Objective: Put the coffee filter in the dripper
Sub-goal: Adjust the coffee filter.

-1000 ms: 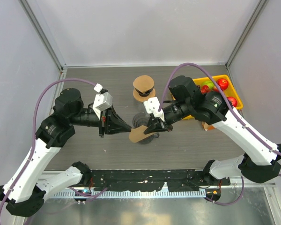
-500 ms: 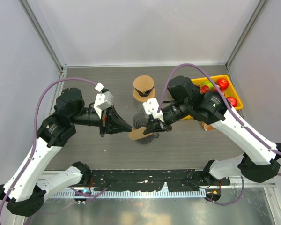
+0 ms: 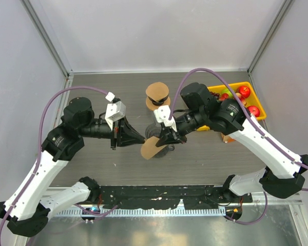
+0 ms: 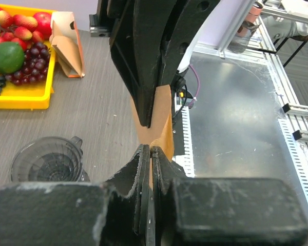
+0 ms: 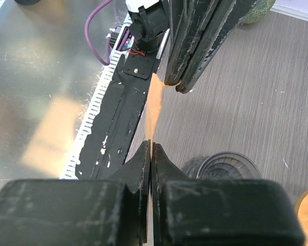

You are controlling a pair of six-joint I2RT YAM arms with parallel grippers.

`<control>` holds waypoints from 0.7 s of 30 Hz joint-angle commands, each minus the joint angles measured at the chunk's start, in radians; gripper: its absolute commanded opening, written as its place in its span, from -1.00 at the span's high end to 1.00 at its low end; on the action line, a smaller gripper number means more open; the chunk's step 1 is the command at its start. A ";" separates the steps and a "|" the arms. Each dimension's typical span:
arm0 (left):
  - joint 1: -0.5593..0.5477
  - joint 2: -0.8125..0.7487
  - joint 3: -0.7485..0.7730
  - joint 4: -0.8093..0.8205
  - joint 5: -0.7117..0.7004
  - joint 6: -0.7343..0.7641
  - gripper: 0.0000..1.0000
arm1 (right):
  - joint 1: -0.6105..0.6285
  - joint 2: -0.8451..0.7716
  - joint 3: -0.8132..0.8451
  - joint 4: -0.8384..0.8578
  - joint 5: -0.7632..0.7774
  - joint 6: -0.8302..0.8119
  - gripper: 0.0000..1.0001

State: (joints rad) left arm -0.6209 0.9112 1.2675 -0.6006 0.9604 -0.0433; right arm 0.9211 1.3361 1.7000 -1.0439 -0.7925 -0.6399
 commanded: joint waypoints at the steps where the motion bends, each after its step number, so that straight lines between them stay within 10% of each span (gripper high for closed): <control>1: -0.002 -0.035 -0.019 0.021 -0.052 0.025 0.82 | -0.014 -0.008 0.023 0.051 -0.005 0.063 0.90; 21: -0.007 -0.034 -0.022 0.062 -0.088 -0.041 0.14 | -0.016 0.017 0.026 0.071 0.021 0.140 0.90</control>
State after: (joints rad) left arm -0.6224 0.8852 1.2320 -0.5758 0.8955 -0.0608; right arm 0.9077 1.3426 1.6997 -1.0080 -0.7891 -0.5381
